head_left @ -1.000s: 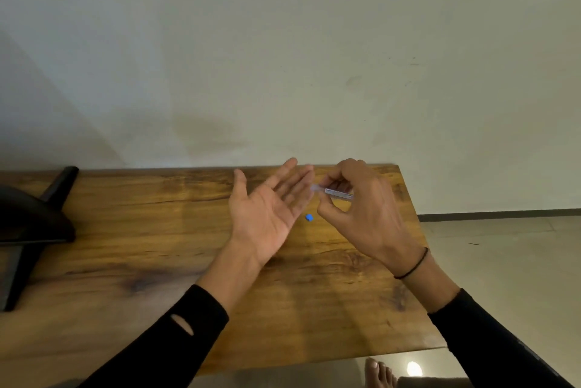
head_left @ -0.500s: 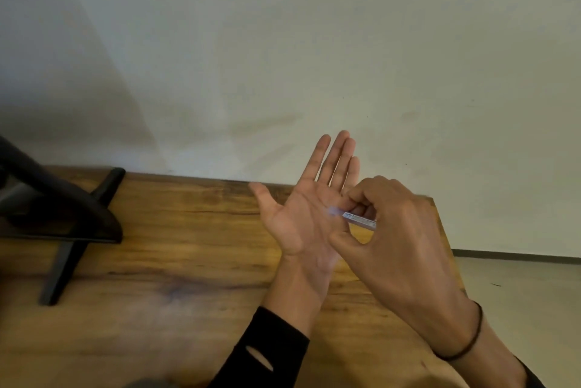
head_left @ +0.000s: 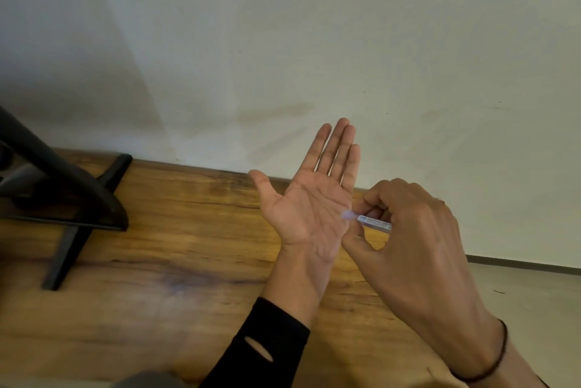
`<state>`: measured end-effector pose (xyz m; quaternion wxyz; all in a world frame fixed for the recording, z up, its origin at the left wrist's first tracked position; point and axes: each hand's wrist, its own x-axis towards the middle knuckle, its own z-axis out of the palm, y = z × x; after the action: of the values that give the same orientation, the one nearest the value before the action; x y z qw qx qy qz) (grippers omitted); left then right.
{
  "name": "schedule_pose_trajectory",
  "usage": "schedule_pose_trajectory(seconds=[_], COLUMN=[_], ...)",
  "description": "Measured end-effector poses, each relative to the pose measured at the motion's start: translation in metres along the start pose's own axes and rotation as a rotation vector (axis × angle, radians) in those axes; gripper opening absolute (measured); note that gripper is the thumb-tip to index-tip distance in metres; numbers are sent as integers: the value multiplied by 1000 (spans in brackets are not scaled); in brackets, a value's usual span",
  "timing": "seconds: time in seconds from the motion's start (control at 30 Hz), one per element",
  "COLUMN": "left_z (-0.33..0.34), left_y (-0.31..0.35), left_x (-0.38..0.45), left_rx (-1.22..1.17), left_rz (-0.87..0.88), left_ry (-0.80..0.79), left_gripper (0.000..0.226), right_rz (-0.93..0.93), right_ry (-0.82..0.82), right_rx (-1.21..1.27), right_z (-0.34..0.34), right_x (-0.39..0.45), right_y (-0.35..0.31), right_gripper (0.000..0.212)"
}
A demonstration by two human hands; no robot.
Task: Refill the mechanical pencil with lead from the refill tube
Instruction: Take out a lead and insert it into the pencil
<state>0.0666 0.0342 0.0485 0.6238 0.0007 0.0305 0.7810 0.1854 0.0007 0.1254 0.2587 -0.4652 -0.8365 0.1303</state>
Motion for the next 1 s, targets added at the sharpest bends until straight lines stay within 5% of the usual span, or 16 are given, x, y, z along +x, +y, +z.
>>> schedule_pose_trajectory(seconds=[0.4, 1.0], left_z=[-6, -5], left_y=[14, -7], left_x=[4, -2], left_rx=[47, 88], left_rz=[33, -51], left_ry=[18, -26], left_gripper=[126, 128], right_rz=[174, 359], right_ry=[35, -234], right_rx=[54, -229], right_z=[10, 110], right_x=[-3, -49], right_y=[56, 124], right_gripper=[10, 11])
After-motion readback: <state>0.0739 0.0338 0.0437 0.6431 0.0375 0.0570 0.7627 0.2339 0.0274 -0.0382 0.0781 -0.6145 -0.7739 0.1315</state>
